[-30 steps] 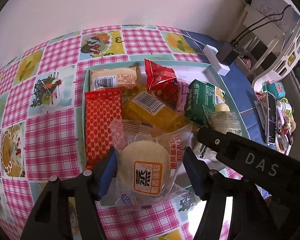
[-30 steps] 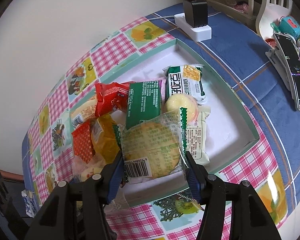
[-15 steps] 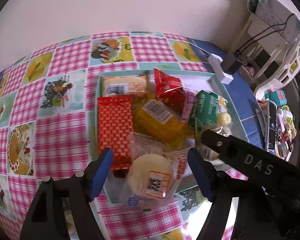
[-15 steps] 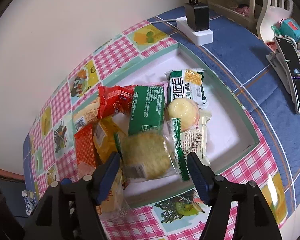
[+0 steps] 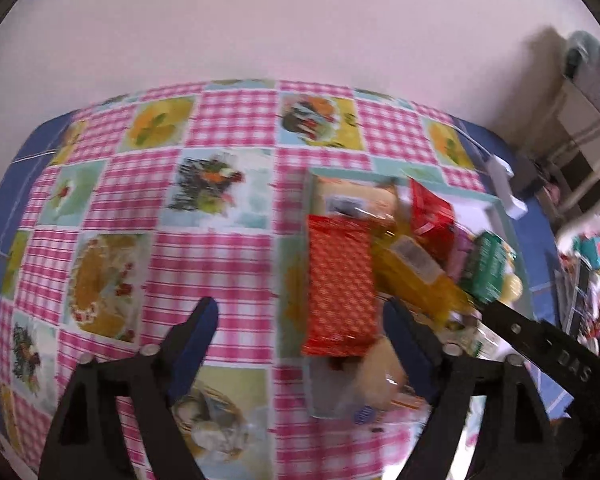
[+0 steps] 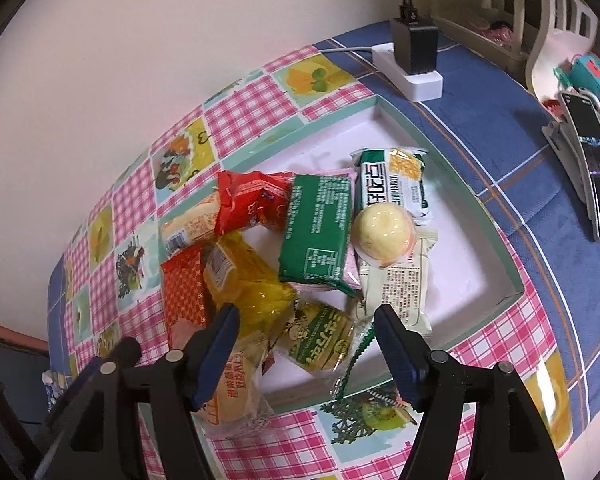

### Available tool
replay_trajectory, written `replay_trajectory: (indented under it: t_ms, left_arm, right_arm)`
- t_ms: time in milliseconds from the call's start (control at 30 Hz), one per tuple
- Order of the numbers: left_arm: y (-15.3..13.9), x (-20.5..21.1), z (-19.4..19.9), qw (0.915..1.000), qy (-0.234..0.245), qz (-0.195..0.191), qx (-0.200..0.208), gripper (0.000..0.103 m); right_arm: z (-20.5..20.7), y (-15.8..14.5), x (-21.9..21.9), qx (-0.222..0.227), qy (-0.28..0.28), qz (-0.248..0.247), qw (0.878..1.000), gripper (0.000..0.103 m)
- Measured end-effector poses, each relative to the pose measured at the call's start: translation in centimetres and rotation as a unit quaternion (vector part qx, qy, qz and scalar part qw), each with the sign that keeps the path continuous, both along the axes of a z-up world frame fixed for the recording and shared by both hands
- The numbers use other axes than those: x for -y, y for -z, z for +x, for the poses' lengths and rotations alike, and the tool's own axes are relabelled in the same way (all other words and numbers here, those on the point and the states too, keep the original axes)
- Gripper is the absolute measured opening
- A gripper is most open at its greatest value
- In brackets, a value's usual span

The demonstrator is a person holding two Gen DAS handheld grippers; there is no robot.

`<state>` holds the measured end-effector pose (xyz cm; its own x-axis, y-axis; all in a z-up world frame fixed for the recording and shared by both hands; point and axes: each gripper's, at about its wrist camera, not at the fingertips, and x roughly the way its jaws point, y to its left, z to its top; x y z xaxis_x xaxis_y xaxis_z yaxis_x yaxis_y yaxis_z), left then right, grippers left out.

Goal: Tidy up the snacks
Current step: 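Open both tools to drop the bun and cracker pack into the tray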

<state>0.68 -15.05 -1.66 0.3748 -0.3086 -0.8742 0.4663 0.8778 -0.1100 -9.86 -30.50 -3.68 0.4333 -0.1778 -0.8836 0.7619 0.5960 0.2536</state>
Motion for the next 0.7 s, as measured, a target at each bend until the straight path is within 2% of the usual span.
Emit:
replay_trajectory:
  t_ms: [67, 200, 367, 567, 700]
  left_arm:
    - [-0.1, -0.7, 0.5, 0.9999, -0.013, 0.002, 0.006, 0.094]
    - [0.0, -1.8, 1.2, 0.999, -0.041, 0.013, 0.012, 0.095]
    - [0.2, -2.7, 1.9, 0.9979, -0.06, 0.023, 0.011, 0.095]
    - [0.3, -3.1, 2.3, 0.9963, -0.075, 0.038, 0.018, 0.095]
    - [0.0, -3.3, 2.5, 0.9924, -0.099, 0.064, 0.034, 0.095]
  right_arm:
    - [0.3, 0.0, -0.3, -0.001, -0.004, -0.004, 1.0, 0.081]
    - [0.8, -0.1, -0.9, -0.001, -0.015, -0.011, 1.0, 0.085]
    - [1.1, -0.2, -1.3, 0.001, -0.02, -0.02, 1.0, 0.102]
    - [1.5, -0.3, -1.6, 0.004, -0.028, -0.026, 0.999, 0.103]
    - [1.8, -0.4, -2.0, 0.002, -0.035, -0.03, 0.999, 0.103]
